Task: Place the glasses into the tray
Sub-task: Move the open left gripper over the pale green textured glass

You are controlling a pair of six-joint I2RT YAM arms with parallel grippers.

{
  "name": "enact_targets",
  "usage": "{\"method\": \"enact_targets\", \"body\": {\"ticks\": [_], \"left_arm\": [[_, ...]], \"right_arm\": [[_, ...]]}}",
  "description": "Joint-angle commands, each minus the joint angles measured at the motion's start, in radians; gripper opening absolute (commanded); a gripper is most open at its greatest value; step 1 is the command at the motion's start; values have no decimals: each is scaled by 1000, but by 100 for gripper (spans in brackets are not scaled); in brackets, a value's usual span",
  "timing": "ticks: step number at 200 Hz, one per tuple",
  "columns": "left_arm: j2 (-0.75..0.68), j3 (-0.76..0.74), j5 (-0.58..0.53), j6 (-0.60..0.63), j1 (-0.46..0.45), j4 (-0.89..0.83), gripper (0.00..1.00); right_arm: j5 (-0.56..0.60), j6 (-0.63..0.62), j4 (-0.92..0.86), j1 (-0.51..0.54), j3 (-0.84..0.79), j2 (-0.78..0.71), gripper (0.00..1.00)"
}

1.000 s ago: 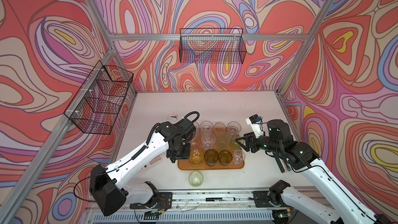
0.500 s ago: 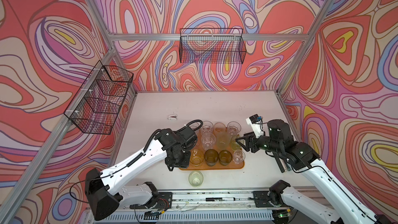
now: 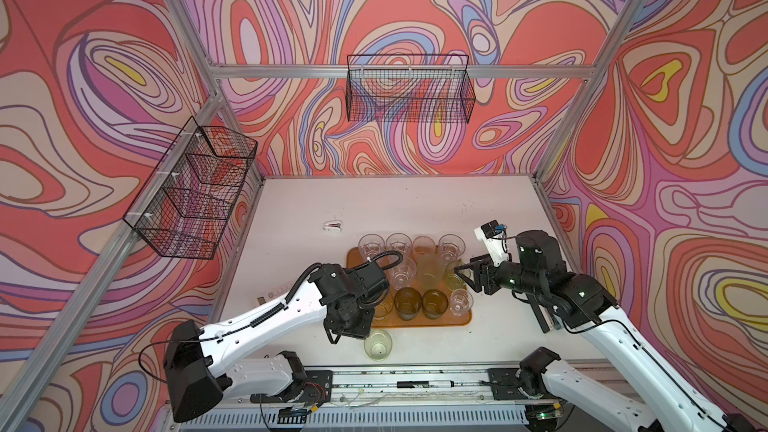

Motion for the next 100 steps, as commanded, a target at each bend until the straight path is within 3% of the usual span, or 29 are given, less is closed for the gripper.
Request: {"method": "enact_targets", "body": {"ticks": [1,100], "left_arm": [[-13,-35,16,-36,-15,50,37],[1,-110,49,-59,-41,147,30]], "right_arm": [[-7,-9,14,-3,-13,-4,69],[-9,-9,16,-2,-14,-2,69]]}}
